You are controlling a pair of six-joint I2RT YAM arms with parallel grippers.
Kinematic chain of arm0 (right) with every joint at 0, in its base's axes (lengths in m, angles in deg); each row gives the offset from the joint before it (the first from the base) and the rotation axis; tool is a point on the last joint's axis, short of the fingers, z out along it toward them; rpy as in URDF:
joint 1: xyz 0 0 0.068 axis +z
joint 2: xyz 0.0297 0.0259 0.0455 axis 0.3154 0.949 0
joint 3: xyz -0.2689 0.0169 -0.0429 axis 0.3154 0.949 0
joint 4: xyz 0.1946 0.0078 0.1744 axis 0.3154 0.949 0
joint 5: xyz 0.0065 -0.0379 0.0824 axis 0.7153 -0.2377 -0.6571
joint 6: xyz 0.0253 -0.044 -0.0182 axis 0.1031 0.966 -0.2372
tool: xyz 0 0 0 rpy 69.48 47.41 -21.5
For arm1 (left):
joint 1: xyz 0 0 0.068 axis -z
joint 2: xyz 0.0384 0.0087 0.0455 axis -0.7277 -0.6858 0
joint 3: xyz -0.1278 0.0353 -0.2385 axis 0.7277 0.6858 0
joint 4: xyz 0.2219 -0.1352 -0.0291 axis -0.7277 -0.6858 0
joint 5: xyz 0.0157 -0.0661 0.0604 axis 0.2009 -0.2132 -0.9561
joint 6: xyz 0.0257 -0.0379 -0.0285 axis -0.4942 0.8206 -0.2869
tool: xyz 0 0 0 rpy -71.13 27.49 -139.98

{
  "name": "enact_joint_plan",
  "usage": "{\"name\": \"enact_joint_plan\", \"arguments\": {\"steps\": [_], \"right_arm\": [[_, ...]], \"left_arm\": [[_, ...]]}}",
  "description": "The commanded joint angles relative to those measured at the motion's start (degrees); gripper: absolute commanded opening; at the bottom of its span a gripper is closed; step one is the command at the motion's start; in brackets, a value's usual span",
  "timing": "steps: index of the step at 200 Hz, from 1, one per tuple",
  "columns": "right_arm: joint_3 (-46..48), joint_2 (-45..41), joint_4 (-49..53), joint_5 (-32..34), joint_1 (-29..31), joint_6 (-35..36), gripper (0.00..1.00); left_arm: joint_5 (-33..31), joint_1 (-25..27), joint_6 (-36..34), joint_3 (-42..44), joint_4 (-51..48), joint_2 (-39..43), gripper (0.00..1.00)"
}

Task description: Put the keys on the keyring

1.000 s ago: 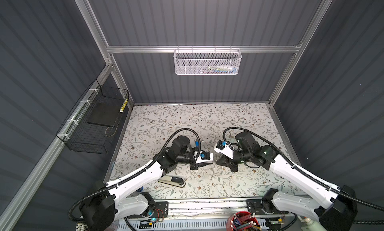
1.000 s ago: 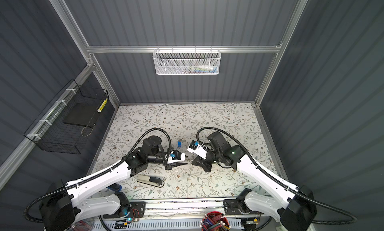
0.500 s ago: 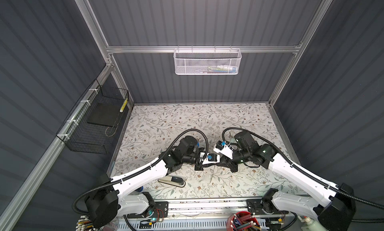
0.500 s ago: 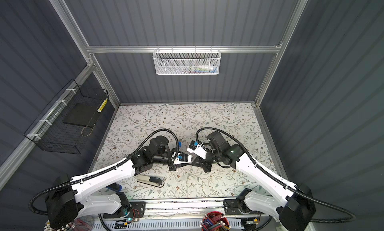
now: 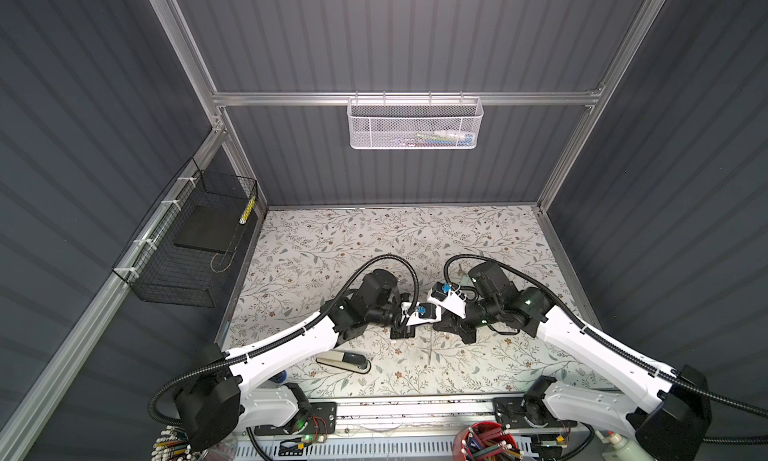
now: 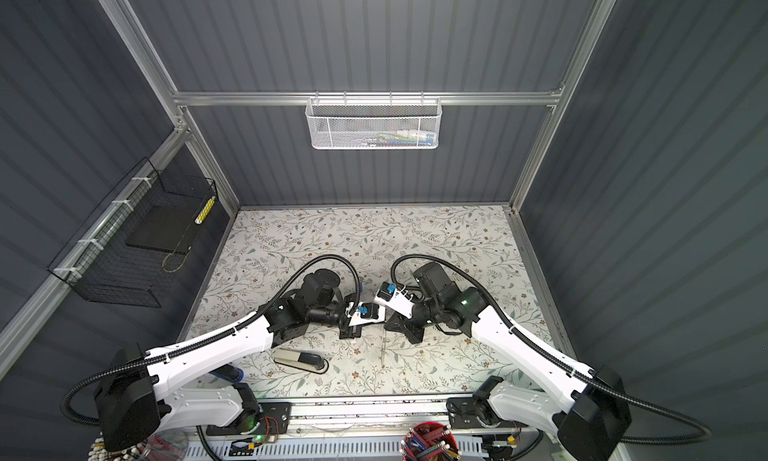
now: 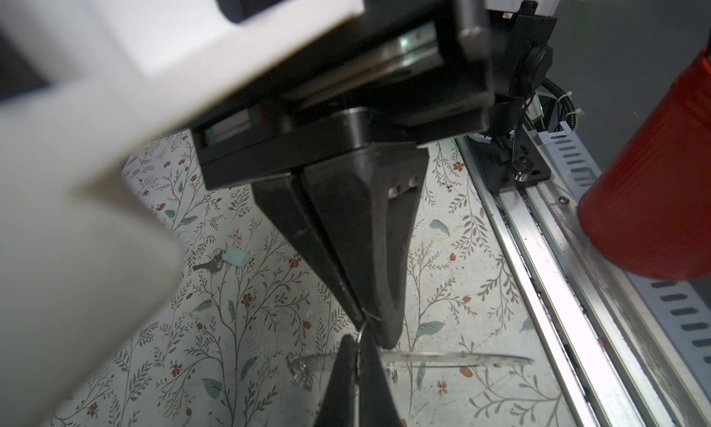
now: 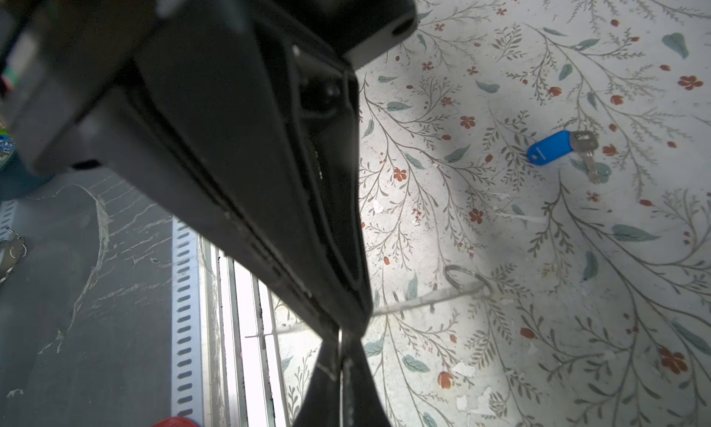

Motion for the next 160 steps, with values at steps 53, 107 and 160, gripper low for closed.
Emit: {"name": "enact_joint_plan", "arguments": {"steps": [53,107,160], "right_arm": [[7.06,-13.78,-11.38,7.29,-0.29,-1.62,0.40],[12.86,-18.50,-20.60,8.23,-0.28,-8.07,0.49],[17.62,-22.91,-25.63,9.05,-0.31,-12.20,0.50]], "left_arm": [[0.21,0.57,20.82,13.02,25.46,4.05,0.00],[-4.30,0.50,27.10,18.97,38.78,6.31,0.00],[-4.43,0.47,30.97,22.91,55.20,2.18,0.00]]}}
